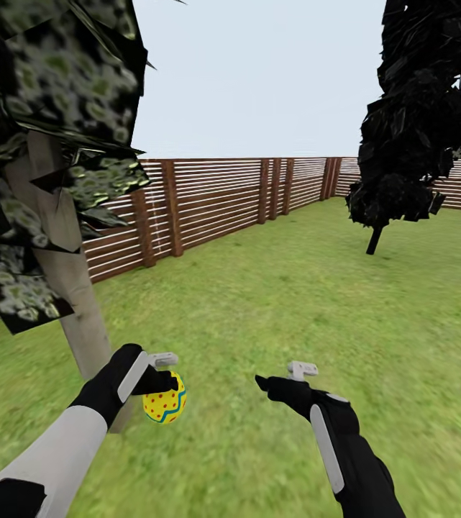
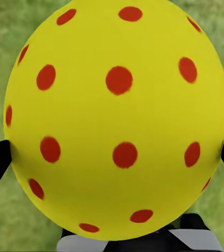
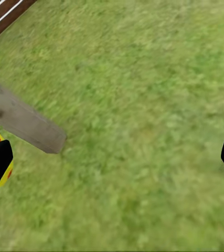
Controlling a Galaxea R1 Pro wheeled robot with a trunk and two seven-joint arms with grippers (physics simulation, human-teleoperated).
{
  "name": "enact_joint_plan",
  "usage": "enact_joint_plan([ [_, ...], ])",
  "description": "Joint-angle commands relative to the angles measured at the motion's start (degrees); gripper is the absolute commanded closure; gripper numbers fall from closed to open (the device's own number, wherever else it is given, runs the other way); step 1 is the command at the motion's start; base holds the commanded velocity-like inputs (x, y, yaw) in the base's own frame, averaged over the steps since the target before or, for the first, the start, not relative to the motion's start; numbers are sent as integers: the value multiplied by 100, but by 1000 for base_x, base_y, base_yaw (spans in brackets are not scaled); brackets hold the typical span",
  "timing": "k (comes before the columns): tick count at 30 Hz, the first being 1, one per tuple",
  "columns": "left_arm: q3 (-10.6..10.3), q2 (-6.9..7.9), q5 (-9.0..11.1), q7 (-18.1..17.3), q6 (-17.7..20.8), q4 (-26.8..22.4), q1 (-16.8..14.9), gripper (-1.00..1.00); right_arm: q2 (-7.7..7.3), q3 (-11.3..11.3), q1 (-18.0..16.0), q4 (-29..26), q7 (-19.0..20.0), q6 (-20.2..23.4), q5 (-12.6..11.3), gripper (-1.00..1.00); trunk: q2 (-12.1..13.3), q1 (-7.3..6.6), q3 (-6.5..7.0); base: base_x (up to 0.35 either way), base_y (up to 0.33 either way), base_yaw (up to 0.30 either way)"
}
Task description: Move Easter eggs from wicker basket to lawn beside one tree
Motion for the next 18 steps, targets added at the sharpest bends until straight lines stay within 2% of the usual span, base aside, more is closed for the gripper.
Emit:
enact_joint_plan([
  [1,-31,7,59,50,14,-6,-5,100,6,-15,-4,-7,9,33,-37,-100,-6,4,-8,256,-5,-2],
  [10,-31,7,59,57,14,-6,-5,100,-2,-9,-4,-9,10,25,-29,-100,-6,4,-8,256,-91,0],
  [18,-31,7,51,58,14,-6,-5,100,-3,-8,-4,-9,9,24,-28,-100,-6,4,-8,218,-229,11],
])
